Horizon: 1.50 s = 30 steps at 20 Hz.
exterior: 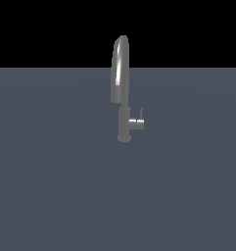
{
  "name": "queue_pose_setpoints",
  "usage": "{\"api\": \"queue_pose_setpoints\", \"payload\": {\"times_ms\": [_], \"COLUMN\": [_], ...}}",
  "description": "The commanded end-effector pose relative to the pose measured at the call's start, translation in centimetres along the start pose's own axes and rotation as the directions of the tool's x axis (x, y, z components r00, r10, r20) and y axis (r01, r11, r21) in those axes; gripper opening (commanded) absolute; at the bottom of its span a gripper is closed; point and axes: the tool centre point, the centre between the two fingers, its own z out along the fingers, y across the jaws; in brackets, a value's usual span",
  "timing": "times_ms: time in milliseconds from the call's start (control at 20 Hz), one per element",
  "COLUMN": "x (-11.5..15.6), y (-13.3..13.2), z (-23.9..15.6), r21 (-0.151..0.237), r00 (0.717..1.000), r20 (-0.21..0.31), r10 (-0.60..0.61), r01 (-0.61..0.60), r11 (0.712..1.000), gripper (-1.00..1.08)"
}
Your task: Turn on the faucet by rotating a designated handle.
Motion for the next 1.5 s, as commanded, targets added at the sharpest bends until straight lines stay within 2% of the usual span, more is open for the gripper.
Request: {"api": "queue_pose_setpoints", "payload": {"times_ms": [0, 350, 700, 1050, 1450], "x": [0.0, 0.7, 2.8, 6.4, 11.2], "y": [0.0, 0.0, 0.0, 0.2, 0.9], "z": [0.0, 0.1, 0.4, 1.2, 2.8], "r21": [0.000, 0.016, 0.062, 0.134, 0.219], "r00": [1.000, 1.000, 0.996, 0.979, 0.935], "r20": [0.000, 0.015, 0.061, 0.145, 0.265], "r10": [0.000, 0.017, 0.066, 0.144, 0.235], "r01": [0.000, -0.017, -0.070, -0.164, -0.296], "r11": [1.000, 1.000, 0.996, 0.977, 0.930], "gripper": [-1.00, -1.00, -1.00, -1.00, -1.00]}}
